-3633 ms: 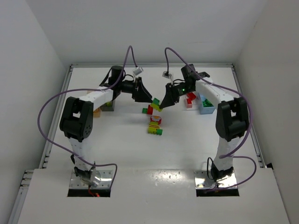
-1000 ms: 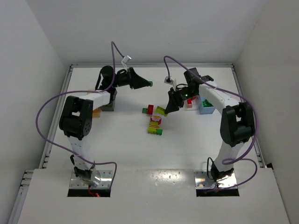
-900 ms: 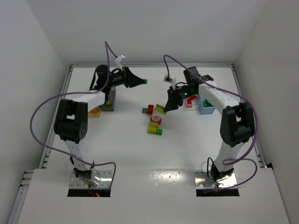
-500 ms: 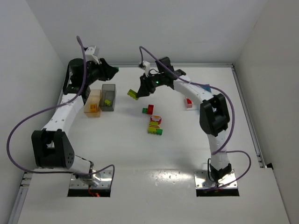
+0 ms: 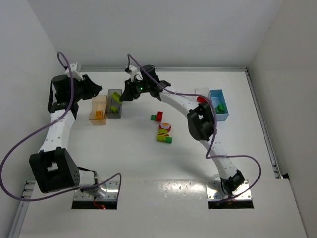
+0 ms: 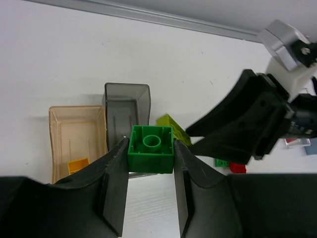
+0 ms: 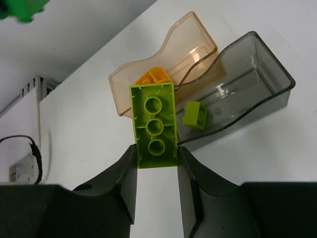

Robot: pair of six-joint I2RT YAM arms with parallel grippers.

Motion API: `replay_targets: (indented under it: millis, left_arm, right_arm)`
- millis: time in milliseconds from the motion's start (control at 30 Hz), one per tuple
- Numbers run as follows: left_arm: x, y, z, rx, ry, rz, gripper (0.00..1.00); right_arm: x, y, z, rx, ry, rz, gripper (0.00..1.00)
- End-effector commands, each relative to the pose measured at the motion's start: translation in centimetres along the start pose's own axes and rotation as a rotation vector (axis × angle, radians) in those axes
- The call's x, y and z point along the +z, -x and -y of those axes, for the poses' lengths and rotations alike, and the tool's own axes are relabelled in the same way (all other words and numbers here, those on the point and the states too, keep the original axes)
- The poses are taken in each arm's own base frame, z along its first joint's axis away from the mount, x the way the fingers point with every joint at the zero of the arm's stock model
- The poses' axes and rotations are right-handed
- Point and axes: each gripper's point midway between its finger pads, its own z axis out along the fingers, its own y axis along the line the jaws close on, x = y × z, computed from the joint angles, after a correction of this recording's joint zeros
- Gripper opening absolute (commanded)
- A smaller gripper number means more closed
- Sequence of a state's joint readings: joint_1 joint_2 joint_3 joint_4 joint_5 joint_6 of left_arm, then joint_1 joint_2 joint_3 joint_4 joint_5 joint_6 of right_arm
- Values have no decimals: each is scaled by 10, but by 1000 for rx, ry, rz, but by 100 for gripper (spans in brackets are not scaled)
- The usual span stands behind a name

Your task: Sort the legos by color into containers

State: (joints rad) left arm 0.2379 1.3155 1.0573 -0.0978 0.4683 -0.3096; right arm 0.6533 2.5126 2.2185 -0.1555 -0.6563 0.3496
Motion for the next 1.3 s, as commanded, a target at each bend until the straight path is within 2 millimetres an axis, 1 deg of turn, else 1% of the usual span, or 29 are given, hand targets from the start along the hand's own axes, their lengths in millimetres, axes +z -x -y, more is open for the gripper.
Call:
replay_targets:
  millis: [0,100,200,233,267,300,333,367,433,500,567,600,633,733,767,800,867,900,933,967,1000,1033,1067,1100,1133,1167,1200,1233,1267]
  left_arm:
    - [-16,12,9,1,-29,38,15]
    - [-20,13,11,6,-31,46,15]
    - [-21,12,8,-1,-21,42,15]
    - [-21,12,6,-1,-12,44,15]
    - [-21,12,6,-1,-12,44,15]
    - [-21,12,6,-1,-12,44,15]
    - [-21,12,6,-1,-12,44,15]
    - [-21,12,6,-1,-12,44,15]
    - [-19,10,4,-6,-10,36,15]
    - [-17,7,4,-10,-17,26,15]
    - [-17,9,5,-15,-19,34,15]
    - [-14,9,3,-15,-19,34,15]
    - [-14,8,5,-15,-28,32,15]
    - [-12,8,6,-22,-38,32,15]
    - [-11,7,9,-20,-46,28,15]
    - [-11,7,9,-20,-46,28,15]
    - [-7,9,14,-17,-67,38,15]
    - [-6,11,18,-8,-79,44,15]
    - [-6,13,19,-14,-82,53,15]
    - [0,12,29,-9,-109,54,15]
    - [4,10,35,-12,-139,47,15]
    - [7,7,43,-14,-165,39,15]
    - [12,7,52,-13,-188,44,15]
    - [17,3,75,8,-250,30,15]
    - [22,-3,87,16,-279,17,15]
    - [30,-4,101,32,-316,17,15]
    - [35,-8,129,56,-372,11,15]
    - [40,-11,144,60,-408,6,15]
    - [52,-18,155,68,-429,-4,15]
  right_arm:
    - [14,35,0,-12,-6,119,7]
    - [22,29,7,4,-6,117,8]
    - [30,17,10,14,-11,100,13]
    - [34,15,4,10,-2,95,15]
    - [37,10,7,12,-3,93,17]
    - [40,8,0,9,15,86,19]
    - [42,7,2,4,17,91,20]
    - [44,11,-5,-6,27,97,20]
    - [49,4,-2,-4,35,92,20]
    - [52,4,-9,-14,47,95,20]
    - [56,2,-17,-17,64,87,23]
    - [58,-2,-22,-15,70,76,26]
    - [58,-2,-22,-15,70,76,37]
    - [53,6,-26,-26,61,80,54]
    - [54,2,-22,-27,50,74,64]
    - [48,13,-29,-36,53,85,67]
    - [45,13,-30,-38,40,79,69]
    - [32,31,-27,-43,16,105,69]
    - [22,37,-18,-54,-13,108,69]
    - [12,44,-13,-60,-38,116,70]
    - [-6,59,3,-67,-88,141,70]
    - [-19,59,13,-76,-129,129,70]
    - [-50,92,5,-112,-159,180,70]
    - [-71,105,10,-121,-205,200,70]
    - [-104,110,39,-101,-302,210,70]
    - [-129,115,48,-114,-356,208,70]
    - [-174,148,39,-154,-435,271,70]
    - [-209,144,60,-140,-529,265,70]
    - [-235,139,66,-169,-595,228,70]
